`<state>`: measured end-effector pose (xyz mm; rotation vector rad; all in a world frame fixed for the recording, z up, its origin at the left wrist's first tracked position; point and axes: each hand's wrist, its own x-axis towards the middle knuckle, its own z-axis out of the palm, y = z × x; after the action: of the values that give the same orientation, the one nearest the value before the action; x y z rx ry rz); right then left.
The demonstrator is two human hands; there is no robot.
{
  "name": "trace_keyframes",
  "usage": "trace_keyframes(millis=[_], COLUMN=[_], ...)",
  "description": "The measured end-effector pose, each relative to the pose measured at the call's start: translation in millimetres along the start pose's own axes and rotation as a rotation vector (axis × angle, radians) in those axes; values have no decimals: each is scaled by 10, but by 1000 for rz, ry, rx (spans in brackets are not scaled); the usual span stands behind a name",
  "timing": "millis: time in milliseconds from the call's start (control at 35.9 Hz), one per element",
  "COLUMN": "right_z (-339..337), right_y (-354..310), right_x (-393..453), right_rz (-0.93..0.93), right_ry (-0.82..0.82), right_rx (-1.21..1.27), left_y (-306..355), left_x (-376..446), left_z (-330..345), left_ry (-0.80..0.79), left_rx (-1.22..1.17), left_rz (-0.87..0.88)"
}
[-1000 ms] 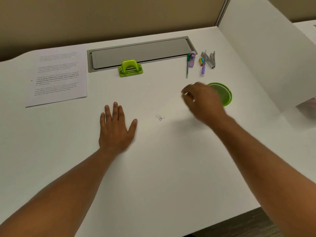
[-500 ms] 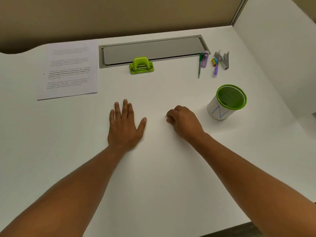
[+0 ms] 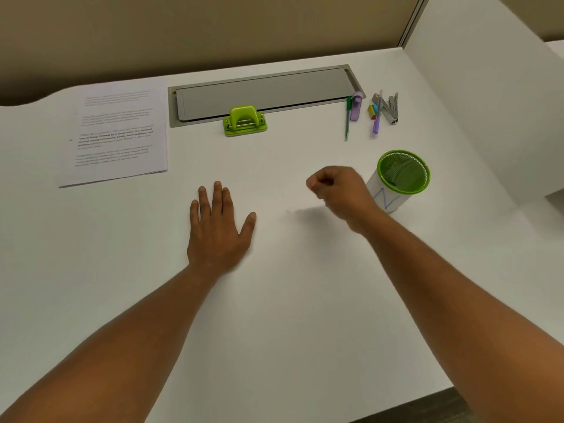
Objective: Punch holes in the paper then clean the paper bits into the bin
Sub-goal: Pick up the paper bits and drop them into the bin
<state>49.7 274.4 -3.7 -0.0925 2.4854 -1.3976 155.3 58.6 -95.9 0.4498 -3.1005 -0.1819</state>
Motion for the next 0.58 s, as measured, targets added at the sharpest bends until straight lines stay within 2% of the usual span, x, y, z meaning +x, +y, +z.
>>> trace_keyframes(millis=[111,195,334,473,585], right_z=[-481,-837,-1173,-1237,-1251], right_y=[-215,-244,-99,14,86], right_x=[-134,-198,-124,-83,-58], right_rz=[-19,-21,-14,-48,-81], right_ry=[80,186,324,294,355], right_rx=[101,81,-138,-386,-460], left_y=[5,3,-6,1,4], left_x=[-2,-7,-1,-5,-3], left_z=[-1,-1,9,-1,-9], left_ry=[1,5,3,9,0], left_rx=[-3,-2,-13,-1,-4], left_rz=[3,1,7,6,6])
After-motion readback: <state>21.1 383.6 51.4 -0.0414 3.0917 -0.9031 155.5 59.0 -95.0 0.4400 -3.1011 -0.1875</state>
